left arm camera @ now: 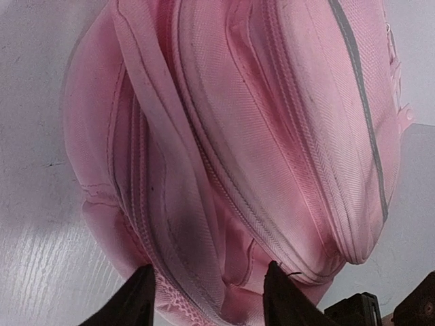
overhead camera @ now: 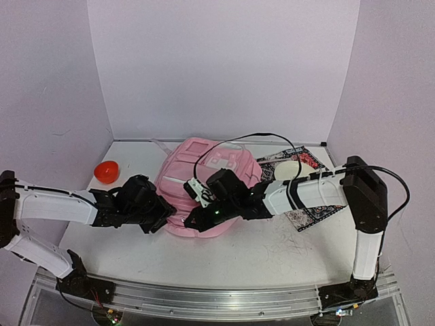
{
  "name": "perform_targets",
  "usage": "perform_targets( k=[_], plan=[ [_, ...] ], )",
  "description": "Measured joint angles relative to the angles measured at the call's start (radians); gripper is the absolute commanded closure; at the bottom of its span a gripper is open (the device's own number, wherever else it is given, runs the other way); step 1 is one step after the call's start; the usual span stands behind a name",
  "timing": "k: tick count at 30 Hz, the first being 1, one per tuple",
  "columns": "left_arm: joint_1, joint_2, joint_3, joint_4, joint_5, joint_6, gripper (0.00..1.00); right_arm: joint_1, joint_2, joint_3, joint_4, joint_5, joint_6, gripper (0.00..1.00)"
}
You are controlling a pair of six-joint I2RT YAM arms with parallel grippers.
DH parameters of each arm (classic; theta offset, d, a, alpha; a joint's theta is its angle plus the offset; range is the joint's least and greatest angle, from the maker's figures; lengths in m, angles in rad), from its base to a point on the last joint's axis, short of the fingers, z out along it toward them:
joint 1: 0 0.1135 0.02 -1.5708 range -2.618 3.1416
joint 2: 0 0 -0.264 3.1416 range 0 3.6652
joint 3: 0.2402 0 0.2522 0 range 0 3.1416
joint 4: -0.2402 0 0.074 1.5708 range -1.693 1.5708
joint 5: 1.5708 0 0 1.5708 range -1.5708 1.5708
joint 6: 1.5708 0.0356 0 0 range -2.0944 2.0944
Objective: Pack the student bag
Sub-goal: Hold the largest pocket of the student bag, then zip the student bag into the largest pocket of the bag.
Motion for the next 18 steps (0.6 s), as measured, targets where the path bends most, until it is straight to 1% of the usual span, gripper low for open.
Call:
perform_targets(
  k=[1, 4, 5, 6, 11, 18],
  plan=[
    [0.0, 0.003, -0.002, 0.003, 0.0, -0.002, 0.72, 0.0, 0.0, 0.0, 0.0, 0.002, -0.002, 1.0],
    [0.0, 0.005, -0.011, 0.016, 0.0, -0.013, 0.93, 0.001, 0.0, 0.0, 0.0, 0.008, -0.007, 1.0],
    [0.0, 0.005, -0.015, 0.023, 0.001, -0.008, 0.98, 0.001, 0.0, 0.0, 0.001, 0.012, -0.01, 1.0],
    [0.0, 0.004, -0.018, 0.028, 0.0, -0.008, 1.0, 0.002, -0.001, 0.0, 0.001, 0.016, -0.015, 1.0],
    [0.014, -0.019, -0.027, 0.021, -0.003, -0.003, 1.0, 0.006, -0.017, -0.021, -0.003, 0.052, -0.043, 1.0],
    [0.07, -0.128, -0.028, -0.08, -0.008, 0.059, 1.0, 0.0, -0.131, -0.116, -0.026, 0.107, -0.097, 1.0]
  ],
)
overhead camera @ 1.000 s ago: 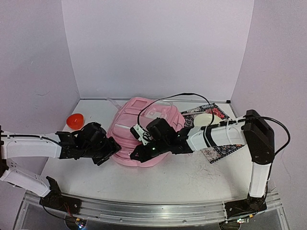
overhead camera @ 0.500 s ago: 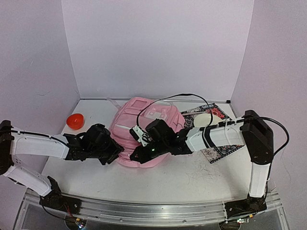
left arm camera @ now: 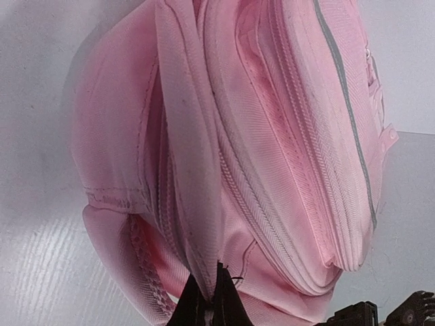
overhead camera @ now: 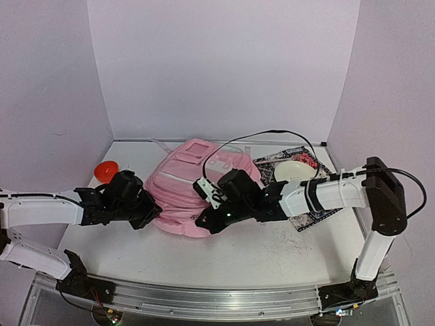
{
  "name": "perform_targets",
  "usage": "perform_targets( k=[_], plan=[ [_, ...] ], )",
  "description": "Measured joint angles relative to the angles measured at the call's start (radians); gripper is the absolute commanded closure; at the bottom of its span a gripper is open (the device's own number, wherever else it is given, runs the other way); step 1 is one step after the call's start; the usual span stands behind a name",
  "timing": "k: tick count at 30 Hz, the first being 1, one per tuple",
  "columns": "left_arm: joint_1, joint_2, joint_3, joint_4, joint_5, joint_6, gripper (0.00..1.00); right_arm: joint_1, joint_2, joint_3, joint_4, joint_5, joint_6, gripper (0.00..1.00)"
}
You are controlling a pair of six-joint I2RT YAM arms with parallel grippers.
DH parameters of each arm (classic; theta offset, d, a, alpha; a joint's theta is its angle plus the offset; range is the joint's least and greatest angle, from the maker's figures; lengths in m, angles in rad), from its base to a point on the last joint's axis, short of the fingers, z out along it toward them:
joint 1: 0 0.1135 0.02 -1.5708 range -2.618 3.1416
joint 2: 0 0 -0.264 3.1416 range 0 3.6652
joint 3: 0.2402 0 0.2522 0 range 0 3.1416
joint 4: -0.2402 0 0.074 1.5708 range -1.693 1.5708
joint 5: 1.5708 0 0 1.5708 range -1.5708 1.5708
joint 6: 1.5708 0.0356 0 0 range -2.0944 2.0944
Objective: Pack the student bag
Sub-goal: Zip the student bag into the largest pocket of the bag.
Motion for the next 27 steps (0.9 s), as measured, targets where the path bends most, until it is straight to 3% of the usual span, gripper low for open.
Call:
perform_targets(
  k=[12, 27],
  plan=[
    [0.09, -0.107, 0.003, -0.189, -0.035, 0.112, 1.0, -0.156, -0.136, -0.154, -0.107, 0.035, -0.076, 1.0],
    [0.107, -0.171, 0.017, -0.28, 0.002, 0.159, 1.0, -0.308, -0.128, -0.154, -0.14, 0.037, -0.08, 1.0]
  ],
)
